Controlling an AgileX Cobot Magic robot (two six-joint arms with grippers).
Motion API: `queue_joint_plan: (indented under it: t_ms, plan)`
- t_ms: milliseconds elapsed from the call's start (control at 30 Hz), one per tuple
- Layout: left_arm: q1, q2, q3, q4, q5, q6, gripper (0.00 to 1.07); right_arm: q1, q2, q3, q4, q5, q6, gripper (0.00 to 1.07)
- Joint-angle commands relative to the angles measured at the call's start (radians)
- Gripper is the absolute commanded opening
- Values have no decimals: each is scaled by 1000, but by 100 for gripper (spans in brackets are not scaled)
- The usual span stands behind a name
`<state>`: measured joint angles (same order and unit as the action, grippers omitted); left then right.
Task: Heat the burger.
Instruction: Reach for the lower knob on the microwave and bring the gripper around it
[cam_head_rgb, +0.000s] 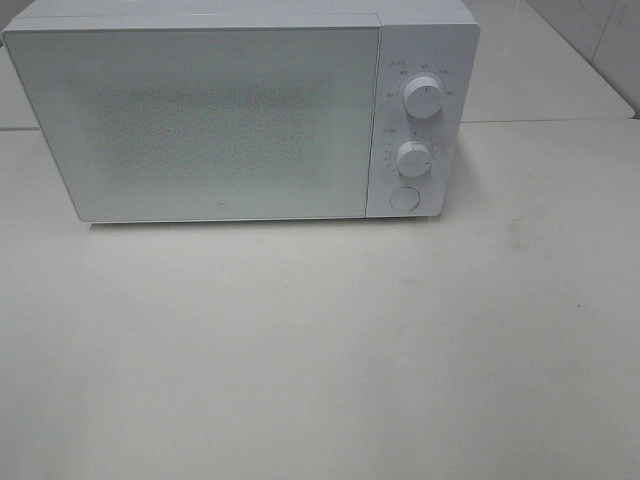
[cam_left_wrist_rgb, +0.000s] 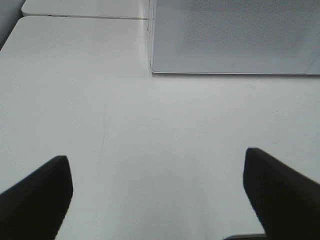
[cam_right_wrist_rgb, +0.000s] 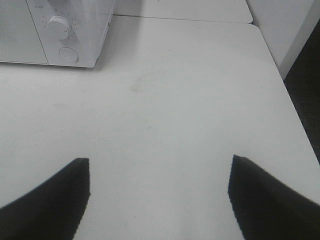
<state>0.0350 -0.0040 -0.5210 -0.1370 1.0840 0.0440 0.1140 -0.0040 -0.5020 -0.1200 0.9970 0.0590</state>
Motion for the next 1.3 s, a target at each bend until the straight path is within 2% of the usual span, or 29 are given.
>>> queue_joint_plan:
  t_ms: [33, 633, 767, 900, 967, 1300]
  plan:
    - [0, -26, 4, -7, -13, -2, 85, -9, -30, 1, 1, -5, 2, 75]
    - [0, -25, 4, -7, -13, -2, 85, -5, -30, 0, 8, -5, 13, 75]
    - [0, -25, 4, -7, -13, -2, 85, -5, -24, -29, 14, -20, 13, 75]
    - [0, -25, 4, -7, -13, -2, 85, -5, 7, -61, 4, -39, 13, 75]
    - [0, -25, 4, -7, -13, -2, 85, -5, 75, -75, 6, -105, 13, 75]
    - [0, -25, 4, -7, -13, -2, 85, -5, 250, -75, 8, -254, 13, 75]
